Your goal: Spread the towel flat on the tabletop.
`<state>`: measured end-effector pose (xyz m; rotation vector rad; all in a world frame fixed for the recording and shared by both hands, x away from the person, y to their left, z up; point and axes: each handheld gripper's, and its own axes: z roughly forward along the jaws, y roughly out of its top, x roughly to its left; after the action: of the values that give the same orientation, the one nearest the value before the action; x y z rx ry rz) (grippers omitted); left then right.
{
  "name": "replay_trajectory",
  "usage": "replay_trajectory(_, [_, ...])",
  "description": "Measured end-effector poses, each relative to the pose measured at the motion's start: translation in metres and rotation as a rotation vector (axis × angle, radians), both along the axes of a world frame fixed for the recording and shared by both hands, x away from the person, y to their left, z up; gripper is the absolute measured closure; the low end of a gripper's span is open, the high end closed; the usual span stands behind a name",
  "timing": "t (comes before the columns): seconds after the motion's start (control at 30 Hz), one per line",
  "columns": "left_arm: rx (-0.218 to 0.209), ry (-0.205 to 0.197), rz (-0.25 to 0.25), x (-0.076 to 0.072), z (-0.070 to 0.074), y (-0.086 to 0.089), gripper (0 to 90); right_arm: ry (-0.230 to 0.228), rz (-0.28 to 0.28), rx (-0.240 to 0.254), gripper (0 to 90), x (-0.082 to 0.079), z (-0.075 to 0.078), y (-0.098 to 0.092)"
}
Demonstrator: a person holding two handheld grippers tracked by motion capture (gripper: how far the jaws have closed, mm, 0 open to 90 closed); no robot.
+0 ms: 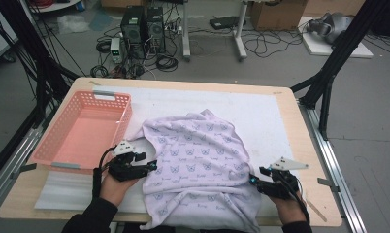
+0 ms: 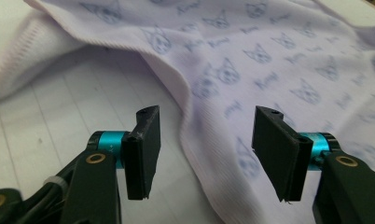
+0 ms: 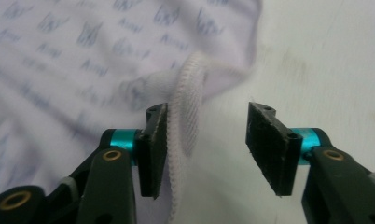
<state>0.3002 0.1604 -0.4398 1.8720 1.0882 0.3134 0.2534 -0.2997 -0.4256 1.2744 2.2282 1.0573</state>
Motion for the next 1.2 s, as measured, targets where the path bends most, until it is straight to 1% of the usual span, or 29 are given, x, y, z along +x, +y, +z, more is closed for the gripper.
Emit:
replay_trajectory(0.03, [0.002,0.005,0.017,0.006,-0.002,0.000,43.6,0.001,-0.006,0.007,47.1,0.008,0.000,0.003])
replay_trajectory(0.07, [0.009,0.012,0.041,0.012,-0.003,-0.001,43.7,0.003,-0.017,0.015,46.0,0.025,-0.003,0.009])
replay_trajectory(0.1, [0.022,0.016,0.052,0.017,-0.004,-0.001,43.7,0.003,-0.017,0.015,46.0,0.025,-0.003,0.009])
replay_trajectory(0.13, [0.028,0.019,0.063,0.021,-0.005,-0.002,43.8,0.013,-0.025,0.019,45.9,0.033,-0.004,0.012])
replay_trajectory(0.2, [0.032,0.028,0.068,0.026,-0.008,-0.007,43.7,0.029,-0.046,0.016,43.9,0.047,-0.007,0.019])
replay_trajectory(0.23, [0.047,0.034,0.060,0.028,-0.010,-0.009,43.7,0.035,-0.048,0.002,43.8,0.058,-0.011,0.025])
replay_trajectory(0.27, [0.067,0.013,0.057,0.029,-0.012,-0.013,43.7,0.035,-0.048,0.002,43.8,0.058,-0.011,0.025])
replay_trajectory(0.3, [0.091,-0.002,0.058,0.028,-0.012,-0.016,45.0,0.045,-0.055,0.005,43.6,0.068,-0.015,0.030])
replay_trajectory(0.33, [0.114,-0.013,0.058,0.028,-0.012,-0.018,47.4,0.047,-0.056,0.012,44.8,0.072,-0.016,0.031])
replay_trajectory(0.37, [0.129,-0.023,0.062,0.027,-0.012,-0.019,47.4,0.047,-0.056,0.012,44.8,0.072,-0.016,0.031])
replay_trajectory(0.4, [0.146,-0.033,0.056,0.026,-0.012,-0.019,61.1,0.055,-0.055,0.030,51.0,0.077,-0.018,0.031])
replay_trajectory(0.43, [0.148,-0.036,0.035,0.025,-0.011,-0.018,61.1,0.055,-0.055,0.030,51.0,0.077,-0.018,0.031])
replay_trajectory(0.47, [0.133,-0.026,-0.002,0.025,-0.011,-0.017,84.1,0.070,-0.043,0.061,62.2,0.077,-0.019,0.031])
replay_trajectory(0.5, [0.139,-0.032,-0.025,0.023,-0.011,-0.019,84.1,0.070,-0.043,0.061,62.2,0.077,-0.019,0.031])
replay_trajectory(0.53, [0.150,-0.040,-0.028,0.022,-0.011,-0.021,86.7,0.080,-0.027,0.070,71.5,0.076,-0.018,0.032])
replay_trajectory(0.57, [0.148,-0.034,-0.031,0.022,-0.011,-0.021,87.0,0.078,-0.005,0.060,79.6,0.075,-0.018,0.032])
replay_trajectory(0.6, [0.141,-0.024,-0.033,0.022,-0.010,-0.020,87.1,0.075,0.011,0.043,83.9,0.073,-0.017,0.034])
replay_trajectory(0.63, [0.134,-0.017,-0.032,0.022,-0.010,-0.019,87.2,0.079,0.020,0.036,85.1,0.071,-0.016,0.034])
replay_trajectory(0.67, [0.124,-0.008,-0.031,0.021,-0.010,-0.018,87.2,0.084,0.044,0.031,86.4,0.067,-0.014,0.030])
replay_trajectory(0.73, [0.137,0.001,-0.043,0.018,-0.009,-0.016,87.2,0.084,0.051,0.028,86.6,0.064,-0.013,0.027])
replay_trajectory(0.8, [0.131,0.002,-0.047,0.014,-0.008,-0.014,87.3,0.093,0.059,0.025,86.8,0.056,-0.012,0.019])
replay_trajectory(0.83, [0.127,0.006,-0.053,0.011,-0.009,-0.012,87.3,0.092,0.062,0.009,86.8,0.045,-0.011,0.012])
replay_trajectory(0.87, [0.122,0.010,-0.057,0.009,-0.009,-0.010,87.3,0.092,0.062,0.009,86.8,0.045,-0.011,0.012])
replay_trajectory(0.9, [0.112,0.014,-0.057,0.007,-0.009,-0.010,87.3,0.096,0.068,0.009,86.8,0.039,-0.010,0.009])
replay_trajectory(0.93, [0.113,0.017,-0.061,0.005,-0.009,-0.009,87.4,0.105,0.077,0.008,86.7,0.028,-0.010,0.005])
replay_trajectory(0.97, [0.116,0.022,-0.069,0.003,-0.008,-0.009,87.4,0.105,0.077,0.008,86.7,0.028,-0.010,0.005])
replay_trajectory(1.03, [0.124,0.028,-0.084,-0.002,-0.007,-0.010,87.4,0.114,0.095,0.017,86.7,0.013,-0.008,0.001])
replay_trajectory(1.07, [0.125,0.032,-0.090,-0.005,-0.007,-0.010,87.4,0.114,0.095,0.017,86.7,0.013,-0.008,0.001])
replay_trajectory(1.2, [0.138,0.042,-0.130,-0.017,-0.003,-0.014,87.5,0.111,0.115,0.000,86.7,-0.001,-0.006,0.003])
